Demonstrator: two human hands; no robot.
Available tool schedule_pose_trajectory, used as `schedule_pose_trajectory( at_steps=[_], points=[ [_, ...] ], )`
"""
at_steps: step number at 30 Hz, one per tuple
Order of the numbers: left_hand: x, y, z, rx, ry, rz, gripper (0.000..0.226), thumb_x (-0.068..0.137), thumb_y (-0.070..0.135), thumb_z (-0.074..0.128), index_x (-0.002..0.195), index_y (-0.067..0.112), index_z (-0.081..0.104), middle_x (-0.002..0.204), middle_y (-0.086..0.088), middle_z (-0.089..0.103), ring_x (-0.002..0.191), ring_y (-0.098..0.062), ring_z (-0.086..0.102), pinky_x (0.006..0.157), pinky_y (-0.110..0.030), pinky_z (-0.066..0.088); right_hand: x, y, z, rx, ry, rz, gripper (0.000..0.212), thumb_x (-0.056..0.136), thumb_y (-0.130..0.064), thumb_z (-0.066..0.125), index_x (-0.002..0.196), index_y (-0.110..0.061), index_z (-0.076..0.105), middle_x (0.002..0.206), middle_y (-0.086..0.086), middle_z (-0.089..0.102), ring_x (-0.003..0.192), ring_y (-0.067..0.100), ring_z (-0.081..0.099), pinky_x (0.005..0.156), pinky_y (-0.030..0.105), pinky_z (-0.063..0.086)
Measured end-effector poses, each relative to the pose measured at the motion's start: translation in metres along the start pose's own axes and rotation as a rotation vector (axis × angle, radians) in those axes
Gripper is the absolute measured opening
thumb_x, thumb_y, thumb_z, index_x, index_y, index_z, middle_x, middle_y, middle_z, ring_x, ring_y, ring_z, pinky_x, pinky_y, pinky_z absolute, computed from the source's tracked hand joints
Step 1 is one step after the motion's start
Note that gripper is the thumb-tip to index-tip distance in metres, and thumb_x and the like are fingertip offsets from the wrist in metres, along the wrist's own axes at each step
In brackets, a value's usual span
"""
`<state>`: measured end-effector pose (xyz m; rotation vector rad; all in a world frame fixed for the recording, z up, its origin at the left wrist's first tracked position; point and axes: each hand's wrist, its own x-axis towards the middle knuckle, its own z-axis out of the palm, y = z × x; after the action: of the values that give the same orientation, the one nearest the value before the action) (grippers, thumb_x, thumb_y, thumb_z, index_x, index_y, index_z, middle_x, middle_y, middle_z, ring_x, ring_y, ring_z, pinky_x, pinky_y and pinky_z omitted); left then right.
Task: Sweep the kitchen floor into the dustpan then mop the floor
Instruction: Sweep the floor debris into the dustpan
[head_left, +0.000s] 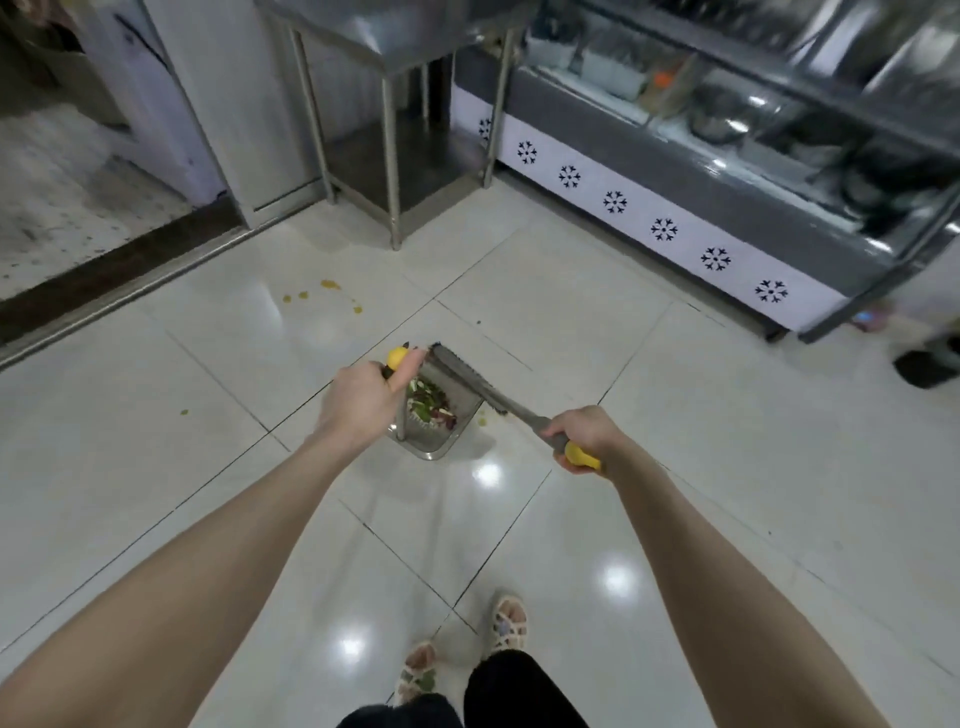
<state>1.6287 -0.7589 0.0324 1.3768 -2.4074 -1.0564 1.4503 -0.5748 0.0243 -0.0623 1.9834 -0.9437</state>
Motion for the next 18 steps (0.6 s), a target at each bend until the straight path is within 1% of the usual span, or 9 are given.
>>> schedule_pose_trajectory(
  at_steps=[2,6,10,13,15,17,18],
  points=[
    [0.008,0.030,0.015,0.008,-0.040,0.081,0.068,0.092,0.063,0.039,0.055,0.007,0.045,0.055,-0.008,0.048,0.063,-0.030,0.049,0.058,-0.033,0.033,0.000,0.009,-0.029,0.064,0.050,0.015,0.008,0.080,0.005,0.058,0.077,0.001,0.052,0.066,0.011,0.046,0.041,0.021,0.046,0.036,0.017,0.032],
    [0.020,0.090,0.051,0.022,-0.107,0.188,0.067,0.092,0.064,0.040,0.055,0.008,0.044,0.056,-0.007,0.047,0.066,-0.032,0.050,0.059,-0.034,0.034,0.003,0.028,-0.088,0.142,0.134,0.020,0.016,0.077,0.007,0.058,0.067,-0.002,0.049,0.059,0.008,0.046,0.039,0.020,0.044,0.036,0.016,0.032],
    [0.026,0.148,0.104,0.044,-0.170,0.276,0.068,0.091,0.066,0.038,0.061,0.006,0.053,0.057,-0.007,0.050,0.065,-0.029,0.051,0.060,-0.033,0.034,0.009,0.050,-0.160,0.180,0.190,0.033,0.007,0.077,0.003,0.059,0.073,0.002,0.055,0.062,0.011,0.050,0.046,0.022,0.048,0.039,0.019,0.036],
    [0.026,0.195,0.149,0.056,-0.196,0.341,0.072,0.092,0.064,0.038,0.064,0.000,0.057,0.052,-0.007,0.046,0.061,-0.030,0.049,0.057,-0.034,0.032,0.014,0.072,-0.218,0.225,0.220,0.048,0.010,0.077,0.003,0.059,0.069,0.001,0.054,0.060,0.011,0.050,0.046,0.023,0.047,0.039,0.019,0.036],
    [0.025,0.236,0.186,0.091,-0.224,0.380,0.075,0.093,0.064,0.036,0.068,-0.003,0.060,0.052,-0.007,0.048,0.058,-0.027,0.049,0.056,-0.034,0.031,0.017,0.088,-0.266,0.267,0.245,0.060,0.012,0.078,0.003,0.059,0.068,0.000,0.053,0.059,0.011,0.049,0.044,0.022,0.045,0.039,0.019,0.035],
    [0.023,0.285,0.229,0.115,-0.249,0.419,0.076,0.092,0.065,0.035,0.068,-0.002,0.061,0.054,-0.009,0.051,0.058,-0.023,0.050,0.055,-0.035,0.031,0.021,0.106,-0.322,0.282,0.277,0.077,0.012,0.078,0.002,0.060,0.068,0.000,0.054,0.057,0.012,0.049,0.043,0.021,0.045,0.038,0.019,0.035],
    [0.022,0.296,0.237,0.117,-0.252,0.424,0.075,0.092,0.065,0.035,0.066,0.000,0.059,0.055,-0.009,0.051,0.058,-0.022,0.050,0.054,-0.035,0.032,0.022,0.110,-0.334,0.281,0.280,0.091,0.010,0.078,0.002,0.060,0.069,0.001,0.054,0.057,0.012,0.050,0.043,0.021,0.045,0.039,0.019,0.035]
  ],
)
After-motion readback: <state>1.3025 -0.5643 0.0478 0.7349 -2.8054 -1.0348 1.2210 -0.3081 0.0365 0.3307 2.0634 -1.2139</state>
